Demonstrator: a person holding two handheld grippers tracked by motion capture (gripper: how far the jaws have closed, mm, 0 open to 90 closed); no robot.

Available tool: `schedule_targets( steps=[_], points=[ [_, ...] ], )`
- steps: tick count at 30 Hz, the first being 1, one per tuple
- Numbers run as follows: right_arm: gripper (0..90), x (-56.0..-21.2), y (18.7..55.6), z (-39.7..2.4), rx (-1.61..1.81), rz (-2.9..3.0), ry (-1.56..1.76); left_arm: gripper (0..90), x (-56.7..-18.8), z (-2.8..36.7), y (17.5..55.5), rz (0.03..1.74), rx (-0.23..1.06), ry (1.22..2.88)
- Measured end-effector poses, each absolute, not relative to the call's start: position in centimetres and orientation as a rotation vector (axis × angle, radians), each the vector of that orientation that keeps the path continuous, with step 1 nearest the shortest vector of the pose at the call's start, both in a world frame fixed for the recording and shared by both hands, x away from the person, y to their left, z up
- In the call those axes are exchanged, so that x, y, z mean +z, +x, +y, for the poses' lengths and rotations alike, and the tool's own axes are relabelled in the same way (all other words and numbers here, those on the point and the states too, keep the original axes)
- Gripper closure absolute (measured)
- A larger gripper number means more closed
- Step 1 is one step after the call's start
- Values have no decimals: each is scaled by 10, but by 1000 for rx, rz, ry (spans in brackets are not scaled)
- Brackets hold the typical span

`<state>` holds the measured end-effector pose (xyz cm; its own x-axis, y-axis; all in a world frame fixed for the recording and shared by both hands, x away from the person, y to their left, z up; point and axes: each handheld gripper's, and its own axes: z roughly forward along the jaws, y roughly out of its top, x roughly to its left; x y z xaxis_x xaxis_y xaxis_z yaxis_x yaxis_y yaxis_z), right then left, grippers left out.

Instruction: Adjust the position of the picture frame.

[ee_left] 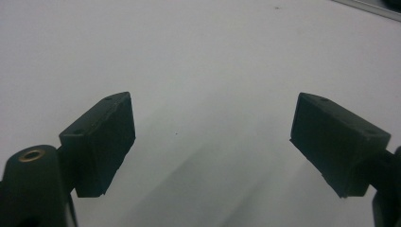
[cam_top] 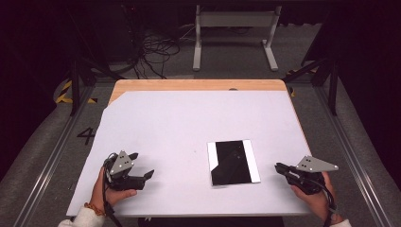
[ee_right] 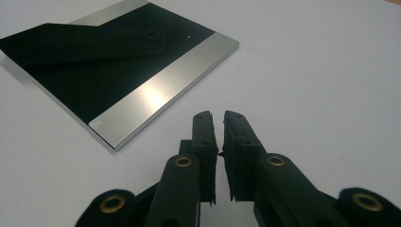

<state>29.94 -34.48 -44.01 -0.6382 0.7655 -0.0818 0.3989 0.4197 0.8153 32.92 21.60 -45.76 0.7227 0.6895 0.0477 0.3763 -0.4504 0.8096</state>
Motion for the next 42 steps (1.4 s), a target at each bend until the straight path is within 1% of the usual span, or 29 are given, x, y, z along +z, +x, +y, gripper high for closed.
schedule_targets(
  steps=[3, 4, 5, 7, 9, 10, 11, 12, 13, 15, 16, 17, 19, 20, 28, 38, 42],
  points=[
    [858, -441, 301, -345, 1108, 2236, 1001, 216, -459, 213, 328, 794, 459, 2105],
    [868, -442, 303, -345, 1113, 2238, 1012, 270, -459, 213, 328, 780, 454, 2112],
    [873, -442, 303, -345, 1114, 2242, 1013, 306, -459, 212, 327, 770, 463, 2119],
    [884, -443, 305, -341, 1105, 2255, 1017, 398, -459, 212, 326, 753, 440, 2122],
    [897, -445, 307, -337, 1095, 2272, 1006, 535, -458, 211, 326, 742, 429, 2131],
    [898, -446, 308, -336, 1086, 2280, 1004, 572, -458, 211, 326, 742, 429, 2131],
    [898, -446, 308, -336, 1086, 2280, 1004, 572, -458, 211, 326, 734, 411, 2126],
    [900, -447, 310, -333, 1077, 2288, 1001, 670, -457, 208, 327, 708, 409, 2139],
    [900, -447, 310, -333, 1077, 2288, 1001, 729, -457, 208, 327, 708, 409, 2139],
    [900, -447, 311, -332, 1075, 2295, 1002, 779, -457, 204, 326, 699, 403, 2152],
    [900, -447, 312, -331, 1077, 2295, 1004, 779, -457, 201, 326, 685, 402, 2168],
    [900, -447, 312, -330, 1075, 2298, 1004, 828, -456, 199, 326, 675, 401, 2175],
    [900, -447, 312, -329, 1074, 2304, 1001, 887, -456, 198, 326, 659, 387, 2168],
    [900, -446, 312, -329, 1074, 2305, 1001, 900, -455, 196, 326, 655, 387, 2171],
    [900, -445, 315, -323, 1087, 2314, 994, 900, -455, 179, 332, 628, 353, 2202],
    [900, -446, 319, -313, 1077, 2334, 994, 900, -459, 142, 347, 563, 296, 2253],
    [900, -448, 322, -310, 1065, 2343, 1001, 900, -458, 124, 349, 512, 276, 2273]
  ],
)
